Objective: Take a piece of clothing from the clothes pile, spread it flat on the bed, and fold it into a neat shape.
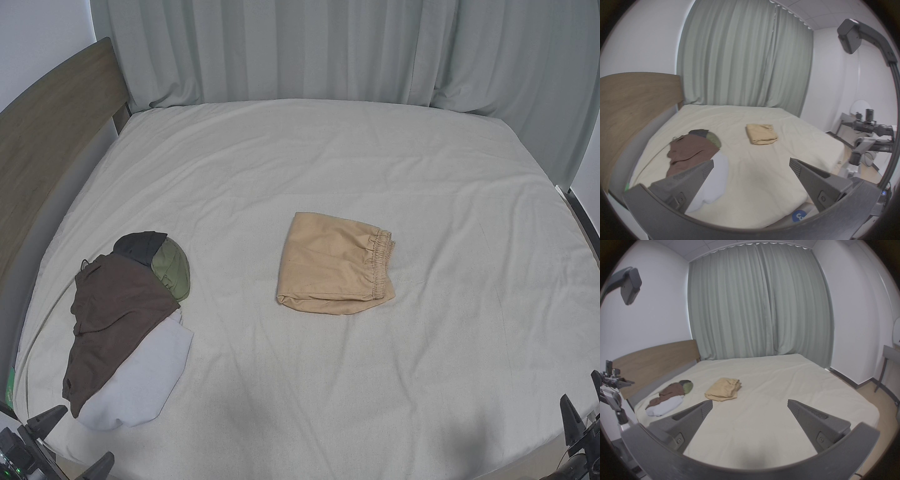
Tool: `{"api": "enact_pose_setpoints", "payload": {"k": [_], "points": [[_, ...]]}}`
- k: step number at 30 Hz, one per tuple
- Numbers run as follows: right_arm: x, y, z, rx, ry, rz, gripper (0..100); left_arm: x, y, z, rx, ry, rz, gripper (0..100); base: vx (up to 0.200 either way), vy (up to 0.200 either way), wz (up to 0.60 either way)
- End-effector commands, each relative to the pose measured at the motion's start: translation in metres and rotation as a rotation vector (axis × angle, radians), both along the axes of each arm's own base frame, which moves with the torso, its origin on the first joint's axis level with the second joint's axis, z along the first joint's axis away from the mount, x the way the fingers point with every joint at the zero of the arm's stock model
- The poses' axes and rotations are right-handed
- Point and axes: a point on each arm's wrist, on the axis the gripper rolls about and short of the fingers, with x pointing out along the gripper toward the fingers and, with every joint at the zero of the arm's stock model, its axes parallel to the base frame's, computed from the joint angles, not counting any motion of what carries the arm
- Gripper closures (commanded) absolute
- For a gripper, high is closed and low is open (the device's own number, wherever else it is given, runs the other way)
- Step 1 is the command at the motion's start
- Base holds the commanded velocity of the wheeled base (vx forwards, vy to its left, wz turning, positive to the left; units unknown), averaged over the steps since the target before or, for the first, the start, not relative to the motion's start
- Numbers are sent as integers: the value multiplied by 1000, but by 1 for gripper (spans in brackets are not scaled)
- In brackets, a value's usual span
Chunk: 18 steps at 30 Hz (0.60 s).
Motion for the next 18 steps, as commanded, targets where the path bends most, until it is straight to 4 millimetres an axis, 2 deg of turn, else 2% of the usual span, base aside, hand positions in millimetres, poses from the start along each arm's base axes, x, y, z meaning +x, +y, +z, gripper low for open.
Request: {"api": "enact_pose_setpoints", "payload": {"k": [1, 4, 11, 12, 18], "points": [[-10, -2, -21, -62, 6, -107, 0, -14, 4, -10, -5, -124, 236, 0, 0, 0, 0], [-10, -2, -20, -62, -1, -92, 0, -15, 6, -20, 48, -28, 321, 0, 0, 0, 0], [-10, -1, -21, -68, 3, -75, 0, -15, 5, -18, 37, -56, 348, 0, 0, 0, 0], [-10, -1, -20, -63, -1, -75, 0, -22, 4, -20, 18, -139, 408, 0, 0, 0, 0], [-10, -1, -20, -63, -1, -76, 0, -22, 4, -20, 14, -138, 405, 0, 0, 0, 0]]}}
